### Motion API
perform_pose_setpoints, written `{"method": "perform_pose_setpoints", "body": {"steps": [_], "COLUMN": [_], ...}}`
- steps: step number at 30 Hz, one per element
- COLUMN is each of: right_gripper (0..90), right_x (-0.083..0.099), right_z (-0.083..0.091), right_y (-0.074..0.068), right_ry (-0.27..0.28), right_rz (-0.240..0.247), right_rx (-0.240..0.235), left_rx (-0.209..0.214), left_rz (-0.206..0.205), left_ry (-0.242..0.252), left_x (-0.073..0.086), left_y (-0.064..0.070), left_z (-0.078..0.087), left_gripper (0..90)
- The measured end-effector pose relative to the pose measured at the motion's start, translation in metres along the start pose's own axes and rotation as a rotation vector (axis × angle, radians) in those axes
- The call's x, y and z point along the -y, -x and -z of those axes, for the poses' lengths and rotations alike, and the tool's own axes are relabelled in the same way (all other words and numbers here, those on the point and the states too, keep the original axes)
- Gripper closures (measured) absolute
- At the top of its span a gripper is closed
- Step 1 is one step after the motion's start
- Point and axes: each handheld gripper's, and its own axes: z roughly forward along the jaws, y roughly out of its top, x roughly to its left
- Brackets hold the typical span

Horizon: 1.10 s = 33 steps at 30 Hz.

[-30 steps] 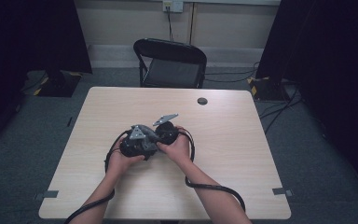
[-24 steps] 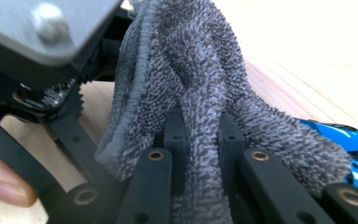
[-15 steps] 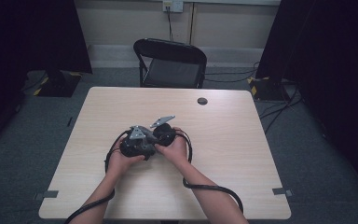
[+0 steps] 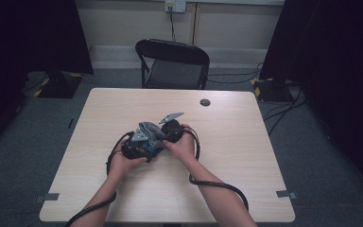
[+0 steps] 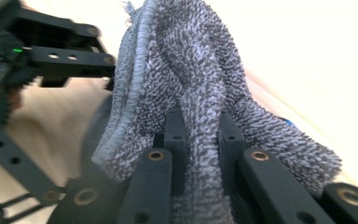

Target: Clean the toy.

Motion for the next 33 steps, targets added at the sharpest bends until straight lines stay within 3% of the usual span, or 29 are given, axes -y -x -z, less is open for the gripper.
{"method": "perform_pose_setpoints", "body": {"steps": [8, 33], "right_gripper": [79.3, 79.2], "right_x": [0.006, 0.015], "right_z": [0.002, -0.002], "right_y": [0.022, 0.055], "right_ry": [0.002, -0.023], "right_rz": [-0.047, -0.102], "right_rx": [0.005, 0.104], "left_rx": [0.0, -0.001], "left_rz": [0.0, -0.003], "left_ry": [0.0, 0.001], "left_x": [0.0, 0.0], "left_y": [0.0, 0.0], "left_z": [0.0, 0.0], "left_gripper": [24.2, 24.2]}}
